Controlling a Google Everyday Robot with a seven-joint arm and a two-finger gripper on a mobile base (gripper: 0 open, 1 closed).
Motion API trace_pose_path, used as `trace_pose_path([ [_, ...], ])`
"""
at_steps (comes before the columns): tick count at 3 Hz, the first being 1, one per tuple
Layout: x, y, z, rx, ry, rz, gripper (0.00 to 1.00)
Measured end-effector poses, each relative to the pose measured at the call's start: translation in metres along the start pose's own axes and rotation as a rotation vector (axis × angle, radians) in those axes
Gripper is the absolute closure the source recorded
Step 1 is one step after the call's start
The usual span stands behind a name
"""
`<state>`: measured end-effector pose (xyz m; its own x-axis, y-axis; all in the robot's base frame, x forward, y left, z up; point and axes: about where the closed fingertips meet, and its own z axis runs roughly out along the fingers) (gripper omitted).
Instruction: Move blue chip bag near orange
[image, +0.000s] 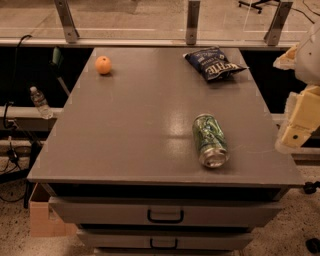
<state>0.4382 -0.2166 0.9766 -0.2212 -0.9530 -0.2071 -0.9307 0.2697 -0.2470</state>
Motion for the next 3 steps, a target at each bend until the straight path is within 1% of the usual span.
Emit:
trace_pose_path([
  [1, 0.0, 0.0, 0.0, 0.002, -0.001, 0.0, 0.0],
  [2, -0.006, -0.027, 0.017, 0.034, -0.061, 0.022, 0.0],
  [3, -0.025, -0.08, 0.047, 0.083, -0.18, 0.069, 0.0],
])
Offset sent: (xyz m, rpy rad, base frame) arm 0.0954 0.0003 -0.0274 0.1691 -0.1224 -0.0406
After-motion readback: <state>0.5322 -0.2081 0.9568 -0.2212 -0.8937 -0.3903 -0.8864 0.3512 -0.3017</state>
